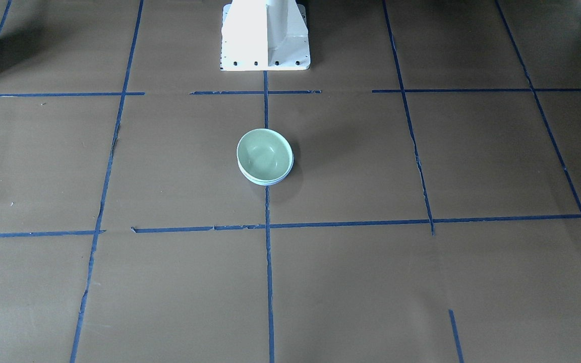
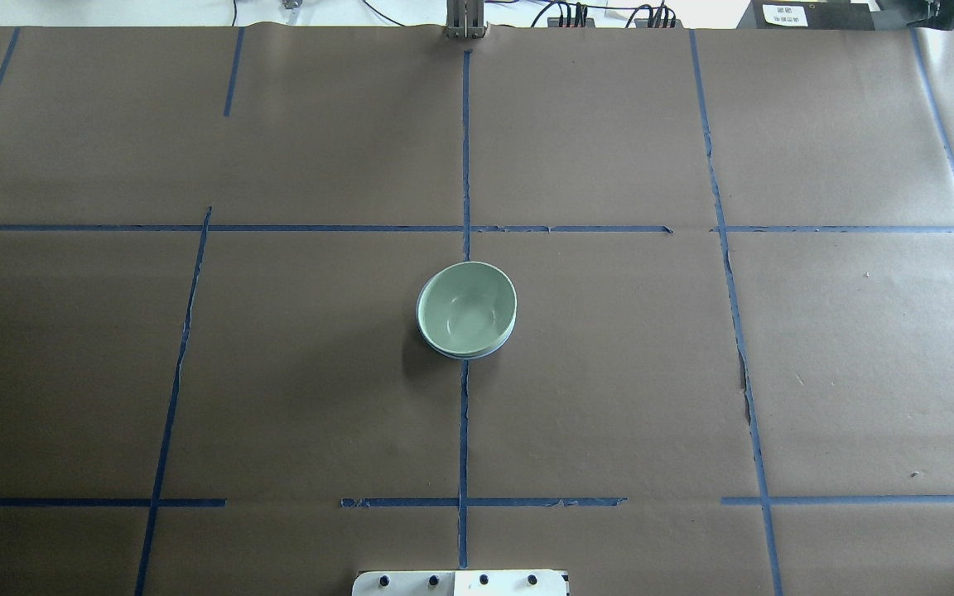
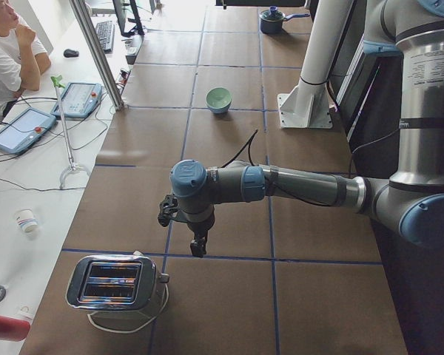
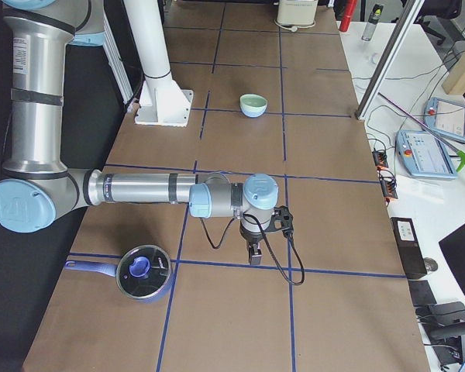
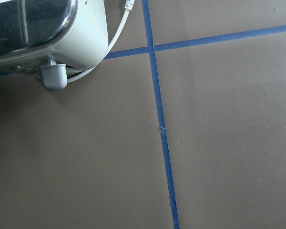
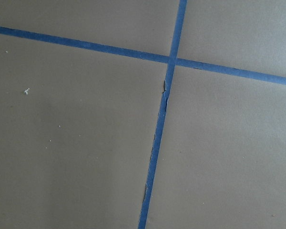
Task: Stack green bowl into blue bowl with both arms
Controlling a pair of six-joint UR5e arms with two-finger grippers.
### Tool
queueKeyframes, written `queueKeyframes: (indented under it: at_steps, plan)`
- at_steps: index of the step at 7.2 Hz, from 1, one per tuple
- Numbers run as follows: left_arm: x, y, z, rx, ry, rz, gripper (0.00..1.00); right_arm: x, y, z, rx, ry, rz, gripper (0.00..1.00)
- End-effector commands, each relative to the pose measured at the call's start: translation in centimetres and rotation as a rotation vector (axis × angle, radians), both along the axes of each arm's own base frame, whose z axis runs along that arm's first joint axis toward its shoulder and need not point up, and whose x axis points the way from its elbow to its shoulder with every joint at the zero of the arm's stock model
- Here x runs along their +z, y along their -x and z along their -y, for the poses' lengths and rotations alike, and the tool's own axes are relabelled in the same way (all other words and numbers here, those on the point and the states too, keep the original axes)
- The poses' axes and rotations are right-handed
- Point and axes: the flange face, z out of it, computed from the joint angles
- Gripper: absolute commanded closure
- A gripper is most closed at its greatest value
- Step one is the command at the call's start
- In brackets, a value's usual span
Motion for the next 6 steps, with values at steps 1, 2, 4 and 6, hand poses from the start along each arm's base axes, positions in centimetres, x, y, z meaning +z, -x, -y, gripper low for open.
queueKeyframes:
  at_steps: [1,2,4,6]
  plan:
    - [0.04,-0.04,0.01,0.001,0.000,0.000,0.00,0.10,0.01,-0.02,0.000,0.003,0.000,0.00]
    - [0.02,-0.10,0.03,0.002,-0.002,0.000,0.00,0.00,0.03,0.00,0.000,0.000,0.002,0.00]
    - [-0.13,-0.12,0.04,0.002,-0.005,-0.002,0.00,-0.02,0.10,0.02,0.012,0.011,0.002,0.00]
    - [-0.21,-0.18,0.06,0.004,-0.006,-0.002,0.00,-0.14,0.13,0.03,0.014,0.010,0.007,0.00]
